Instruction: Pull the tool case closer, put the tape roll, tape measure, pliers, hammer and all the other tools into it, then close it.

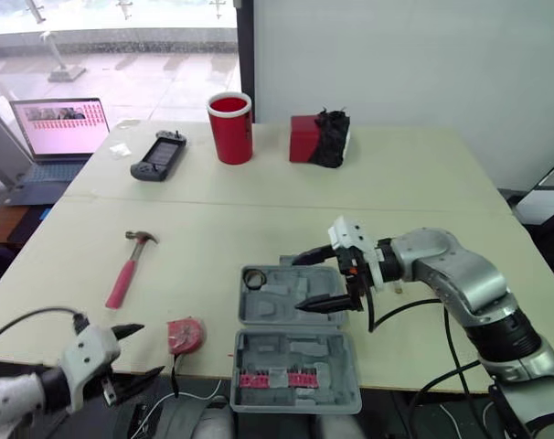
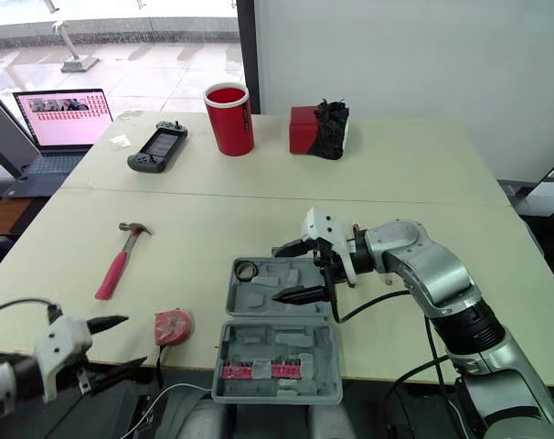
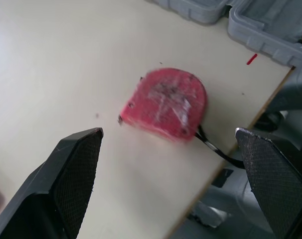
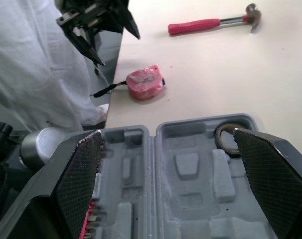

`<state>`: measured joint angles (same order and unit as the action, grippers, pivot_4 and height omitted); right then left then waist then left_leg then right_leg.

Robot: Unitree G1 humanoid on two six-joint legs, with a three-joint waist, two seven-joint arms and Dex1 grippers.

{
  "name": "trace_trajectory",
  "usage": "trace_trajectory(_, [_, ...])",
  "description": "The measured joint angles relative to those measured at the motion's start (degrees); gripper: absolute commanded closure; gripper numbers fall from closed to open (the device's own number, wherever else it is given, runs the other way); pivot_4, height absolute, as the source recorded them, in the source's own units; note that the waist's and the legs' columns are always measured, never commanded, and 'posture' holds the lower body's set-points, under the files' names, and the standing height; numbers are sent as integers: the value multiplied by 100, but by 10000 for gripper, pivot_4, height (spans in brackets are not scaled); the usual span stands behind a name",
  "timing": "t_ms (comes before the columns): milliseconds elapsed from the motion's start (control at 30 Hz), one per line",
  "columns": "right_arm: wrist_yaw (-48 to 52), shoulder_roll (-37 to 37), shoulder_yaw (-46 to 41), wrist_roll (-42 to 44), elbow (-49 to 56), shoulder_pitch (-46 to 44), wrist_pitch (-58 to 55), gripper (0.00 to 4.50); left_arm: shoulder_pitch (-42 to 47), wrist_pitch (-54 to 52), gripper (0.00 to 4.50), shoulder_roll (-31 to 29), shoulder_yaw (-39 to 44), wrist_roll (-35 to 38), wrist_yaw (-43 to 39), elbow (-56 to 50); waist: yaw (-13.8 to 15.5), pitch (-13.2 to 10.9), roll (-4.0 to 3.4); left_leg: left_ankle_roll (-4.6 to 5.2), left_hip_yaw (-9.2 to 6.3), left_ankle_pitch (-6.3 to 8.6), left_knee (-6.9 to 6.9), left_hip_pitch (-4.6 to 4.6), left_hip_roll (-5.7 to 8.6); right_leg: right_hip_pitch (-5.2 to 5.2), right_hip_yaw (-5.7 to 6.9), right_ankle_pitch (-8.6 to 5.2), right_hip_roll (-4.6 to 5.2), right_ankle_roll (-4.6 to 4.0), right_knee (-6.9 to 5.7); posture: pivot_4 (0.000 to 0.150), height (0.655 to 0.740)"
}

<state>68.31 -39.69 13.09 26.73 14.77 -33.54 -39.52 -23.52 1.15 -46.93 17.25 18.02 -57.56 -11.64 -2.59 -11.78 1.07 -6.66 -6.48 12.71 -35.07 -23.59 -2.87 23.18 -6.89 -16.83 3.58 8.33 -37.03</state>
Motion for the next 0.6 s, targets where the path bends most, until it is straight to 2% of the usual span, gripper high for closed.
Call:
trace_trajectory(133, [-251,-46,-159,56,214,238,-89,0,843,275,430,-283,-547,-159,-629,676,-13,-1,-3,1,1,0,14,0,-1,5,0,0,-1,3,-1,1500,7400])
trace_trajectory(300, [-514,-112,-293,52,395,436,-132,0,1737,471,430,-287,-1179,-380,-1108,1402,-13,-1,-3,1,0,0,9,0,-3,6,0,2,-4,6,-12,1500,7400])
trace_trajectory(600, [-797,-152,-393,20,397,469,-36,0,2747,1198,430,-117,-1870,-960,-1325,2928,0,-1,-3,3,0,-2,5,2,-3,0,0,5,-4,12,-13,1500,7400])
